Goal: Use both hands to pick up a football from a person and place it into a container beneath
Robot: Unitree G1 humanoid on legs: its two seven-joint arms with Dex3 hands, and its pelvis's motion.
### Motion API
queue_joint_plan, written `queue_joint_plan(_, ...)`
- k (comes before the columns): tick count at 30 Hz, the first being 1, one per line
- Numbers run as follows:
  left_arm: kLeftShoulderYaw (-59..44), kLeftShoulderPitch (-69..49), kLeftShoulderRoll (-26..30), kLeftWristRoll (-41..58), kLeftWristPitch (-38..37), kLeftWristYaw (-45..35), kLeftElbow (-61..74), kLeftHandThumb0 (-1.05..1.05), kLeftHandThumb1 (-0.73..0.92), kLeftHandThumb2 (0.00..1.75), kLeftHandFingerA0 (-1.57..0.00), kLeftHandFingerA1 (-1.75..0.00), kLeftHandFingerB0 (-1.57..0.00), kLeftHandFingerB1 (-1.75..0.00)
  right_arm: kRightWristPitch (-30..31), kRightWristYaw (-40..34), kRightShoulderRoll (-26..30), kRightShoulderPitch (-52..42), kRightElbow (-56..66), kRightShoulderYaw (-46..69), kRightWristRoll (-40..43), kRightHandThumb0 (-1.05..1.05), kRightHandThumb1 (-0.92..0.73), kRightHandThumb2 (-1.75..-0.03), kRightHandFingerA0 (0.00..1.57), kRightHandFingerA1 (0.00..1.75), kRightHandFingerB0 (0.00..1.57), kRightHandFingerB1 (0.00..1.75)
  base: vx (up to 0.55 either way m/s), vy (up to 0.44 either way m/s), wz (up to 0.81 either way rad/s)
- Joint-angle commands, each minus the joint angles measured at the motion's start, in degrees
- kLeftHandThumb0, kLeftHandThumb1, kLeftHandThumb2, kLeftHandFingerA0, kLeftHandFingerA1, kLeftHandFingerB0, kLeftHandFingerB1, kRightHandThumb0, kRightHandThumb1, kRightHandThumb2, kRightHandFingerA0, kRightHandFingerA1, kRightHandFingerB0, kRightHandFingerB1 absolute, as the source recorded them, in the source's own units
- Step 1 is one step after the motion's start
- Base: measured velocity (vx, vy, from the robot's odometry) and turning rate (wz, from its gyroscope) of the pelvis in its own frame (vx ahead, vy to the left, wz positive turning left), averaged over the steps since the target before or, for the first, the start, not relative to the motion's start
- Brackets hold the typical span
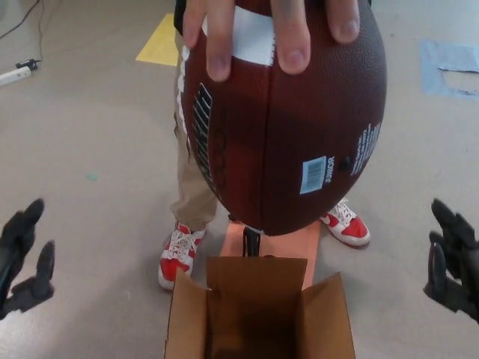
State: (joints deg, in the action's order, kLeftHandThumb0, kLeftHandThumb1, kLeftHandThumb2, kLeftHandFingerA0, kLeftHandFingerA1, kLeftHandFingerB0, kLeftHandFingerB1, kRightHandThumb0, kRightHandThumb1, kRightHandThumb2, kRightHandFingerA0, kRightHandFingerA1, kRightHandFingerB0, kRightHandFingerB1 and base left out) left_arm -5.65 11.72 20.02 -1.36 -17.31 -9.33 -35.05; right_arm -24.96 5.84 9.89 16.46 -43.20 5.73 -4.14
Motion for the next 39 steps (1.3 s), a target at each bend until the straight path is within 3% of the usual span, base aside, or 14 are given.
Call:
queue_joint_plan(1,-2.67,-11.13,-2.25,13.83,0.35,-2.89,39.68,-0.92,0.92,0.85,0.0,0.0,0.0,0.0,-2.87,5.33,-1.6,-12.82,39.8,2.7,19.49,-1.03,-0.86,-1.23,0.0,0.0,0.0,0.02,0.0,0.0,0.0)
queue_joint_plan(3,-1.94,-12.31,-2.76,13.83,1.86,-2.01,44.89,-0.96,0.92,0.83,0.0,0.0,0.0,0.0,-2.35,5.28,-1.46,-14.03,43.66,1.97,19.31,-1.04,-0.86,-1.23,0.0,0.0,0.0,0.03,0.0,0.0,0.0)
queue_joint_plan(4,-1.33,-12.94,-3.29,14.11,3.6,-1.25,49.05,-1.03,0.86,1.27,0.0,-0.09,0.0,-0.05,-1.8,5.57,-1.29,-14.78,46.6,1.27,19.63,-1.04,-0.86,-1.23,0.0,0.0,0.0,0.04,0.0,0.0,0.0)
queue_joint_plan(8,0.4,-13.56,-4.42,13.06,6.59,-0.35,55.85,-1.05,0.85,1.27,0.0,-0.04,0.0,-0.07,1.08,5.36,-1.31,-17.04,54.41,-0.55,20.27,-1.05,-0.82,-1.21,0.0,0.0,0.0,0.04,0.0,0.0,0.0)
queue_joint_plan(9,0.87,-13.5,-4.64,13.27,7.08,-0.47,57.16,-1.0,0.92,0.82,0.0,-0.01,0.0,0.0,1.35,5.29,-1.35,-17.46,56.15,-1.14,20.09,-1.04,-0.83,-1.21,0.0,0.0,0.0,0.03,0.0,0.0,0.0)
queue_joint_plan(10,1.02,-13.49,-4.75,13.69,7.48,-0.64,57.84,-1.0,0.92,0.82,0.0,-0.01,0.0,0.0,1.3,5.27,-1.42,-17.62,56.88,-1.42,19.85,-1.04,-0.83,-1.21,0.0,0.0,0.0,0.03,0.0,0.0,0.0)
queue_joint_plan(11,1.44,-13.06,-4.85,14.63,7.9,-1.04,58.63,-1.05,0.86,1.28,0.0,-0.05,0.0,-0.05,1.75,5.19,-1.56,-17.56,58.03,-1.87,19.8,-1.04,-0.82,-1.2,0.0,0.0,0.0,0.04,0.0,0.0,0.0)
queue_joint_plan(16,4.37,-12.41,-6.24,14.38,12.34,-0.18,65.26,-1.02,0.8,1.24,0.0,-0.06,0.0,-0.06,5.05,4.75,-2.38,-17.8,64.41,-4.99,19.69,-1.03,-0.79,-1.18,0.0,0.0,0.0,0.08,0.0,0.0,0.0)
queue_joint_plan(18,5.1,-11.95,-6.38,14.21,13.53,-0.23,67.0,-1.0,0.74,1.13,0.0,-0.07,0.0,-0.01,5.34,4.51,-2.77,-17.47,65.64,-5.86,18.56,-1.02,-0.79,-1.18,0.0,0.0,0.0,0.08,0.0,0.0,0.0)
queue_joint_plan(23,6.13,-11.53,-5.96,15.95,16.87,-0.97,70.75,-1.05,0.74,1.19,0.0,-0.02,0.0,-0.04,6.42,6.0,-2.44,-16.26,67.2,-7.41,17.84,-1.04,-0.78,-1.15,0.0,0.0,0.0,0.1,0.0,0.0,0.0)
queue_joint_plan(27,6.53,-10.85,-5.49,17.52,18.46,-1.7,72.64,-1.02,0.69,1.1,0.0,-0.02,0.0,0.0,7.99,7.09,-0.92,-15.17,68.84,-7.52,17.24,-1.04,-0.76,-1.13,0.0,0.0,0.0,0.09,0.0,0.0,0.0)
queue_joint_plan(39,8.66,-7.74,-6.67,16.88,20.75,-1.46,76.66,-1.02,0.69,1.09,0.0,-0.05,0.0,0.0,13.76,7.62,-1.76,-10.94,72.67,-10.22,17.25,-1.05,-0.74,-1.09,0.0,0.01,0.0,0.09,0.0,0.0,0.0)
